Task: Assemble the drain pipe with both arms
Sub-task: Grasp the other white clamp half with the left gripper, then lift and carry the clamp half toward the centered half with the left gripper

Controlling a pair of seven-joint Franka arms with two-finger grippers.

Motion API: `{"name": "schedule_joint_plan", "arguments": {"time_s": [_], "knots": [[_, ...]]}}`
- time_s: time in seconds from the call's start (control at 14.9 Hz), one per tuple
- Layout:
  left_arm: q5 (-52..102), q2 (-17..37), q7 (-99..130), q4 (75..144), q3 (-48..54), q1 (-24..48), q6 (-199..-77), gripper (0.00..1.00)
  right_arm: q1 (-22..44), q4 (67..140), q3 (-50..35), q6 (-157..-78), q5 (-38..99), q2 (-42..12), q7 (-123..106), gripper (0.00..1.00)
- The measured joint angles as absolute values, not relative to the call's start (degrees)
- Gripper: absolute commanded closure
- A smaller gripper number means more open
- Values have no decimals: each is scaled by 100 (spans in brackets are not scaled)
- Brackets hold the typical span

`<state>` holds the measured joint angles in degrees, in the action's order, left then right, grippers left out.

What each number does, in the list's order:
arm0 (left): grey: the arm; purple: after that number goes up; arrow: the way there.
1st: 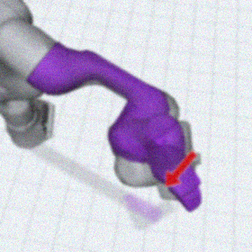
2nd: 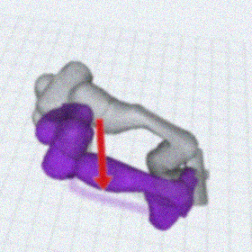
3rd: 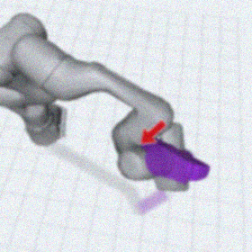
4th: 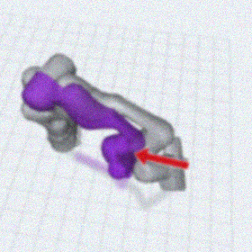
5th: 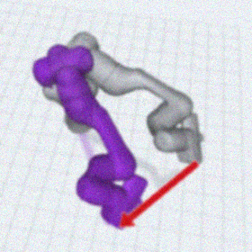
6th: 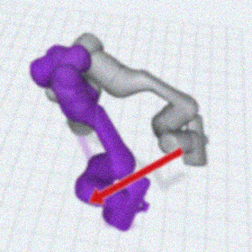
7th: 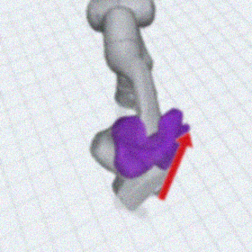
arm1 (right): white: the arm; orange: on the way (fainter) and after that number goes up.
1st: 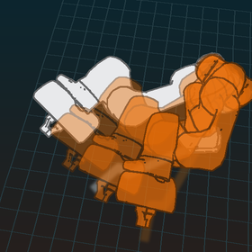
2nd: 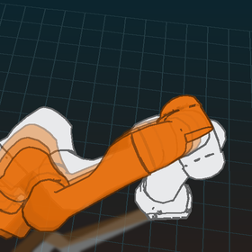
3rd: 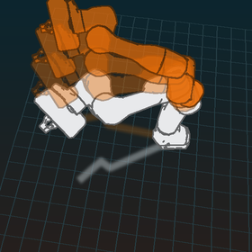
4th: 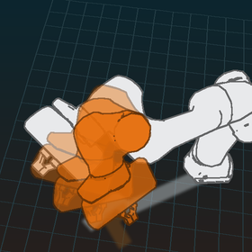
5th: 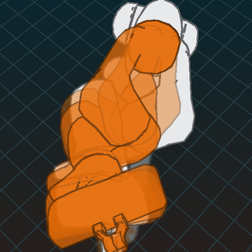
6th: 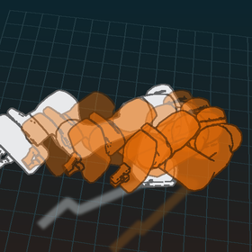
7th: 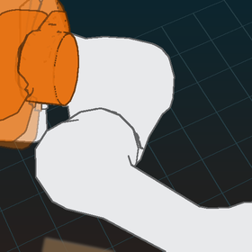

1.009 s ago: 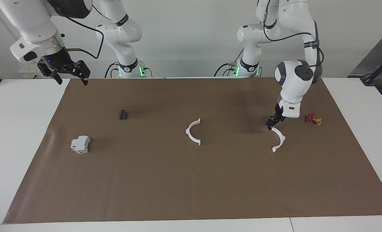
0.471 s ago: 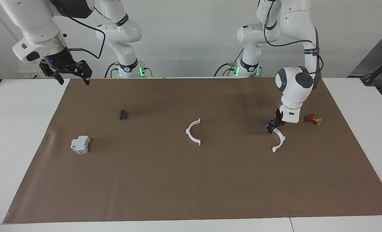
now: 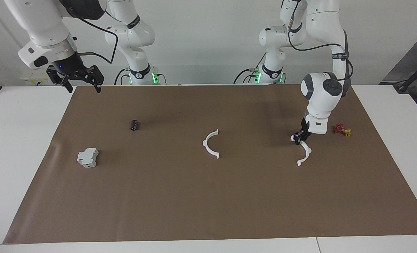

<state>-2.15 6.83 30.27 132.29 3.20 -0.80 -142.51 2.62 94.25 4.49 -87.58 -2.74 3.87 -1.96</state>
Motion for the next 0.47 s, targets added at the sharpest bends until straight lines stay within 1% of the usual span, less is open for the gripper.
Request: {"name": "schedule_joint_plan", "arguments": {"time_s": [0.27,0.47], "knots": [[-216,680,3028,13224,329,-48,-14252,100,255,9425,459,-8728,-281,391,-196,0],[-215,681,3276,13184,348,27,-14251,100,240,9404,492,-8563,-355,402,-196,0]]}}
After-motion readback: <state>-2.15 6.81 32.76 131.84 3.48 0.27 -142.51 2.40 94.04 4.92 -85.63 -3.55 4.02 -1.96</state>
